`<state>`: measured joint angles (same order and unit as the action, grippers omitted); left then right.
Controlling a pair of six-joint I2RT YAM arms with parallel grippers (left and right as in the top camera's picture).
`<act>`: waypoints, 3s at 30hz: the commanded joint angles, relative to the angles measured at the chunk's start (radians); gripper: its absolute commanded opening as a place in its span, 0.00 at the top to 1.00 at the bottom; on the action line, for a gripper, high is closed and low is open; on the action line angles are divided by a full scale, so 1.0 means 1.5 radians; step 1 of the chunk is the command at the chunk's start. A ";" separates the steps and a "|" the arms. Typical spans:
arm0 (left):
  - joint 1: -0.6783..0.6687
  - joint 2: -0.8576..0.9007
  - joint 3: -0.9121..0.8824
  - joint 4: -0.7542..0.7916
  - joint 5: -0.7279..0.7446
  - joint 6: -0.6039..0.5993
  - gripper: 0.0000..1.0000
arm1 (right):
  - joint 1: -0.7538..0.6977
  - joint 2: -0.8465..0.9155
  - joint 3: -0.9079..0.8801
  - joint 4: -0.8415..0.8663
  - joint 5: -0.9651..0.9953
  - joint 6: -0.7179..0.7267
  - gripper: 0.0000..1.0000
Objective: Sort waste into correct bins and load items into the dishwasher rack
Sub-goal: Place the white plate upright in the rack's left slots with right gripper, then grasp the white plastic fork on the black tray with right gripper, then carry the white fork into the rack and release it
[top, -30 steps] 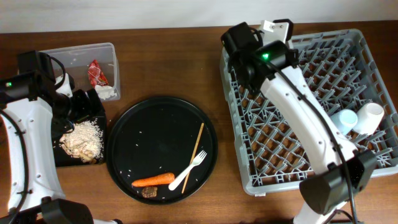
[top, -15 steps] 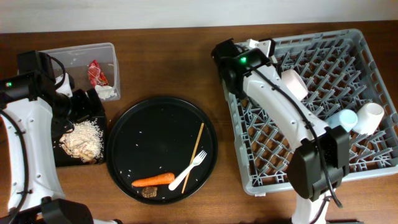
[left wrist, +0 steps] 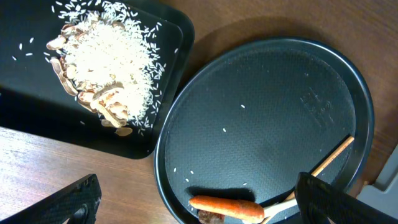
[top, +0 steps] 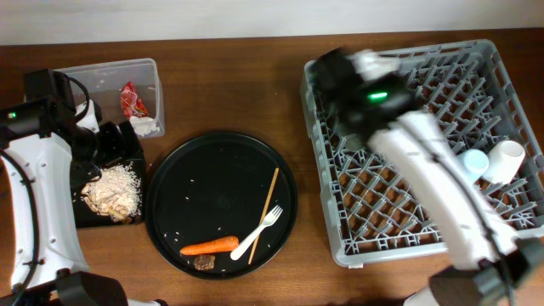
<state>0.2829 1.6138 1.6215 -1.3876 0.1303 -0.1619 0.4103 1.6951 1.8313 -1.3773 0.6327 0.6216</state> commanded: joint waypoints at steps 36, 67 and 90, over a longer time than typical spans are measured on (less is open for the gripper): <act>-0.001 -0.005 -0.002 -0.003 0.002 -0.004 0.01 | 0.203 -0.035 -0.251 0.175 -0.609 0.072 0.27; -0.001 -0.005 -0.002 -0.003 0.002 -0.004 0.01 | 0.293 0.149 -0.421 0.462 -0.610 0.242 0.96; -0.001 -0.005 -0.002 -0.001 0.002 -0.004 0.01 | -0.033 -0.097 -0.370 0.099 -0.490 -0.290 0.95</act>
<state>0.2829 1.6138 1.6203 -1.3914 0.1303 -0.1623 0.3565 1.5223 1.3472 -1.2652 -0.0624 0.2256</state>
